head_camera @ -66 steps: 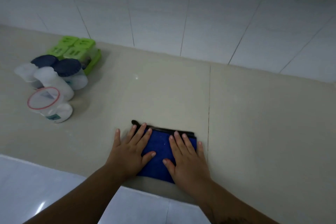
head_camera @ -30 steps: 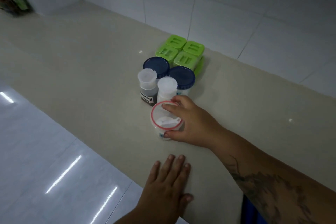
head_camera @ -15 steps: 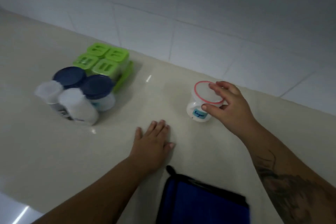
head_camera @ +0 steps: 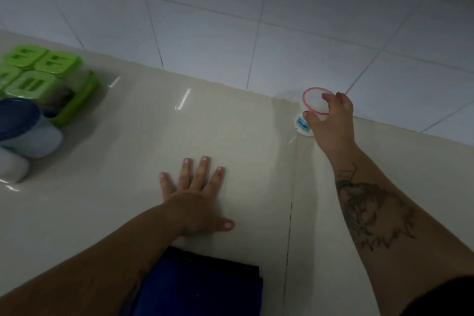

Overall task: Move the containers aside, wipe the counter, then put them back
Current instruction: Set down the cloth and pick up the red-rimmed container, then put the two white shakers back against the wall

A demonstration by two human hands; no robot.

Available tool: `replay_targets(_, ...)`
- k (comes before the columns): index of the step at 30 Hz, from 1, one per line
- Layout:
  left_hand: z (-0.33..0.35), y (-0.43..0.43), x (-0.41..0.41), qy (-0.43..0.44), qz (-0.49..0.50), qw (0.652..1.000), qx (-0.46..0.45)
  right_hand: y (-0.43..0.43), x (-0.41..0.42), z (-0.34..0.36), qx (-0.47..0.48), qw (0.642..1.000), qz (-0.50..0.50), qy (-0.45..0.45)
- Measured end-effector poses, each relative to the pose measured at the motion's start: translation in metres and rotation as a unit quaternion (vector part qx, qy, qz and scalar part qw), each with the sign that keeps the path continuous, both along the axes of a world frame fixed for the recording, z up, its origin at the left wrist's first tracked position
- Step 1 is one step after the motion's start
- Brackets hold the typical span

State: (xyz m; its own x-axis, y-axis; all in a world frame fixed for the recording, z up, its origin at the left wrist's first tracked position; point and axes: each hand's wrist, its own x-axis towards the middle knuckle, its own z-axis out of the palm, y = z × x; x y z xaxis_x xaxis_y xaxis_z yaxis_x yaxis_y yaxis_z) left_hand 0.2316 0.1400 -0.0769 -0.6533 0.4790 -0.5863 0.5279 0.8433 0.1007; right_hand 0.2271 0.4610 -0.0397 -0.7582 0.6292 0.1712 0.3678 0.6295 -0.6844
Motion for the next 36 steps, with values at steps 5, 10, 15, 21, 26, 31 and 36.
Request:
replay_targets(5,0.002,0.000,-0.001,0.004,-0.002,1.000,0.003,0.010,-0.012,-0.014,0.007,0.999,0.015,-0.030)
replay_targets(10,0.002,0.000,-0.002,-0.013,-0.010,1.000,0.027,0.012,-0.022,0.010,0.104,0.985,0.008,-0.137)
replay_targets(15,0.016,-0.043,-0.008,-0.073,-0.002,0.979,0.189,-0.070,-0.023,0.046,0.143,0.985,0.061,-0.072)
replay_targets(21,0.046,-0.184,-0.002,-0.052,0.207,0.893,0.396,-0.273,-0.035,0.039,0.048,0.954,0.294,-0.030)
replay_targets(26,0.071,-0.299,-0.035,0.182,0.257,0.853,0.416,-0.420,-0.054,0.044,-0.011,0.910,0.415,-0.020)
replay_targets(31,0.089,-0.386,-0.086,0.393,0.280,0.788,0.382,-0.510,-0.087,0.050,-0.037,0.903,0.427,-0.029)
replay_targets(36,0.069,-0.410,-0.139,0.288,0.245,0.846,0.376,-0.549,-0.097,0.047,0.041,0.917,0.388,-0.083)
